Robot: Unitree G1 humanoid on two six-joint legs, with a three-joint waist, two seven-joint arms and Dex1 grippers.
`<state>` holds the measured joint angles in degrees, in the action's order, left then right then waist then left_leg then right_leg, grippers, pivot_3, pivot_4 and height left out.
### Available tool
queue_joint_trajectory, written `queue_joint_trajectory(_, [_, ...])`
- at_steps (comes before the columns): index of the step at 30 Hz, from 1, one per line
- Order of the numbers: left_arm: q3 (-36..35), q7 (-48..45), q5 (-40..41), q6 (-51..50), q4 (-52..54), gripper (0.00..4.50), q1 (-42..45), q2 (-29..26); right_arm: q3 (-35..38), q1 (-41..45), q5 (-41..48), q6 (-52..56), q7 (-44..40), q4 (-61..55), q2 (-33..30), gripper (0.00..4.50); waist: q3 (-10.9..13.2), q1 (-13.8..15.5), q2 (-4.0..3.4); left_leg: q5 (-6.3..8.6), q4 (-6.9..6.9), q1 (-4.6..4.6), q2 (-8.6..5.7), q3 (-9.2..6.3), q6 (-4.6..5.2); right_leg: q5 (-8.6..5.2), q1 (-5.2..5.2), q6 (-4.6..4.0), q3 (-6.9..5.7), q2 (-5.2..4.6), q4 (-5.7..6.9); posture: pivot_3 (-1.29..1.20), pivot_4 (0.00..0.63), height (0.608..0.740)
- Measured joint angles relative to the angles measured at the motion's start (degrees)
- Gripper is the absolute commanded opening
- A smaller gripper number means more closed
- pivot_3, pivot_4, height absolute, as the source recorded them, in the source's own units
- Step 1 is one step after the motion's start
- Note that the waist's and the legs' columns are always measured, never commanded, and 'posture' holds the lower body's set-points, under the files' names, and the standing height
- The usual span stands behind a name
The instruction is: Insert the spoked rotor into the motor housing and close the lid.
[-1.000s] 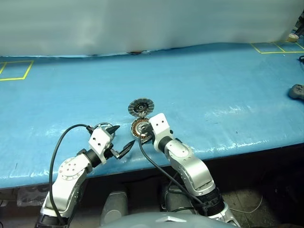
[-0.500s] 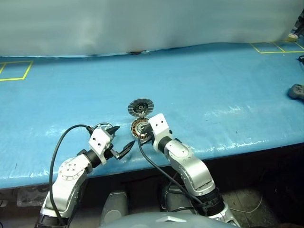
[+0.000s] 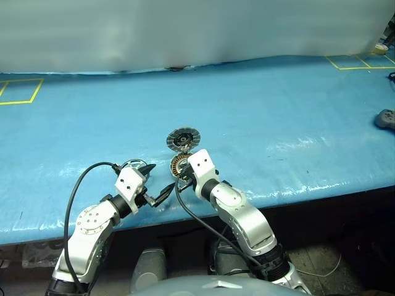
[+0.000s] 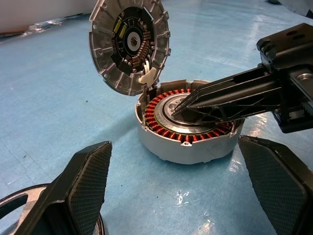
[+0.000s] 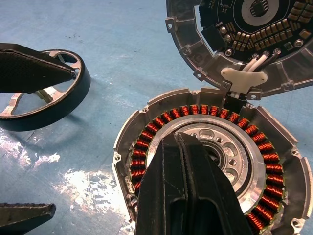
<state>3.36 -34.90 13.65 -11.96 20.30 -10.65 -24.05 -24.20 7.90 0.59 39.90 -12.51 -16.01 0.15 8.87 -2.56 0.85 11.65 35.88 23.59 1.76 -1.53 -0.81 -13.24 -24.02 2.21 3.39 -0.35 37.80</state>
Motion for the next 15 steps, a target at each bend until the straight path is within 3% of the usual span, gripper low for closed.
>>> queue_joint_trajectory(10, [0.0, -0.1, 0.0, 0.0, 0.0, 4.5, -0.1, -0.1, 2.8, -0.3, 2.6, -0.4, -2.2, -7.1, -2.1, 0.02, 0.0, 0.1, 0.0, 0.0, 0.0, 0.01, 0.0, 0.0, 0.0, 0.0, -0.01, 0.0, 0.0, 0.0, 0.0, 0.0, 0.15, 0.74])
queue_joint_trajectory(15, [0.0, -0.2, 0.0, 0.0, 0.0, 4.5, 0.0, -0.2, 5.0, -2.7, 4.6, -0.3, -4.4, -11.5, -6.1, 0.02, 0.0, 0.2, 0.0, 0.0, 0.0, 0.01, -0.02, 0.0, 0.0, 0.0, 0.0, 0.0, 0.0, -0.02, 0.0, 0.0, 0.15, 0.74])
